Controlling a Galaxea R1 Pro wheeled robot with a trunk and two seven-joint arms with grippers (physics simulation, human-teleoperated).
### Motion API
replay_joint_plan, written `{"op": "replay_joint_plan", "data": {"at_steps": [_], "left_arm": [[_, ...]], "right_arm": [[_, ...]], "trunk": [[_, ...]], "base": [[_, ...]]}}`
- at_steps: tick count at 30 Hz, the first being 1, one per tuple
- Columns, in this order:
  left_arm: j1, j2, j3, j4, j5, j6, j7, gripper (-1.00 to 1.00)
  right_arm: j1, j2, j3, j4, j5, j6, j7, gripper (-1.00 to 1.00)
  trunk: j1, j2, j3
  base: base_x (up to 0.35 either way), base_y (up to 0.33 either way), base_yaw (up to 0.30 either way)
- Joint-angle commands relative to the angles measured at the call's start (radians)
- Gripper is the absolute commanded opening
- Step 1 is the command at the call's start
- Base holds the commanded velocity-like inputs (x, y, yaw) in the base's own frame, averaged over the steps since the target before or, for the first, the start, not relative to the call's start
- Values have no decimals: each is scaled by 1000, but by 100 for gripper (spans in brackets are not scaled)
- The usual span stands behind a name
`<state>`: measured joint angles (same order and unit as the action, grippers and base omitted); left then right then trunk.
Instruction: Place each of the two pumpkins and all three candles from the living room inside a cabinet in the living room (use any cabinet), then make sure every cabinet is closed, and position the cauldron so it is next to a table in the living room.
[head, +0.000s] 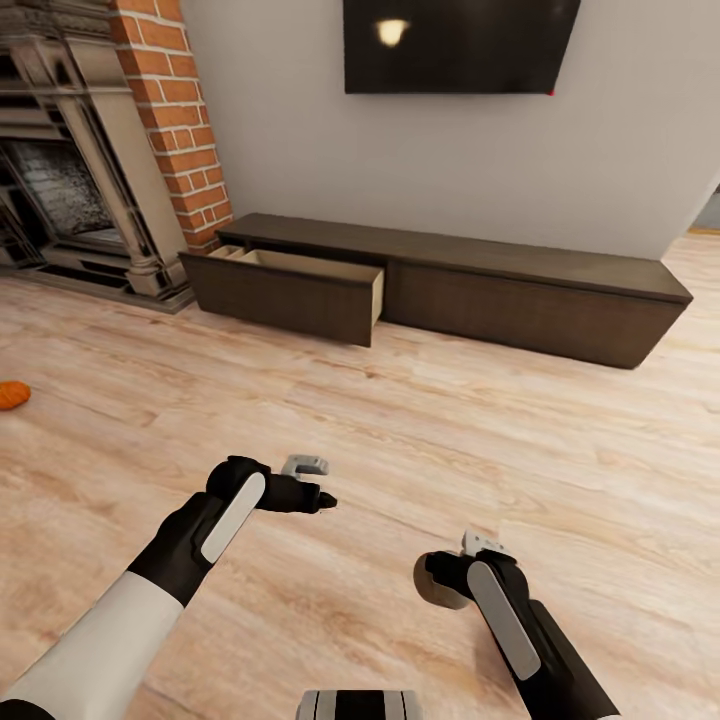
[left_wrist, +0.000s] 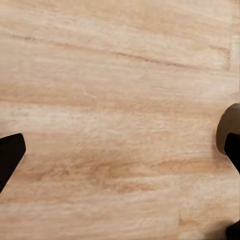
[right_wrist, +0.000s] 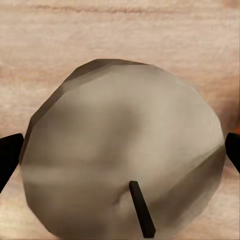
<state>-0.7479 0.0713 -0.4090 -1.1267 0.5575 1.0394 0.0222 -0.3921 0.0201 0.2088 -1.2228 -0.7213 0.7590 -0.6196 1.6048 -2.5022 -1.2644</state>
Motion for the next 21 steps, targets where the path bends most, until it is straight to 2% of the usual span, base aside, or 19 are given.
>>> {"op": "replay_joint_plan", "data": {"at_steps": [1,7,14,21], "left_arm": [[-1,1,-2,-1,2,2,2,100],[-1,1,-2,-1,2,2,2,100],[-1,1,-2,-1,1,2,2,100],[-1,1,-2,-1,0,2,2,100]], "right_arm": [[-1,0,1,-1,-13,-2,-11,-100],[-1,0,0,-1,-15,-3,-11,-100],[-1,0,1,-1,-14,-3,-11,-100],[-1,0,0,-1,-13,-3,-10,-100]], "trunk": [[0,0,-1],[0,0,-1],[0,0,-1],[0,0,-1]], "base": [[223,153,288],[242,179,249],[262,190,58],[296,170,149]]}}
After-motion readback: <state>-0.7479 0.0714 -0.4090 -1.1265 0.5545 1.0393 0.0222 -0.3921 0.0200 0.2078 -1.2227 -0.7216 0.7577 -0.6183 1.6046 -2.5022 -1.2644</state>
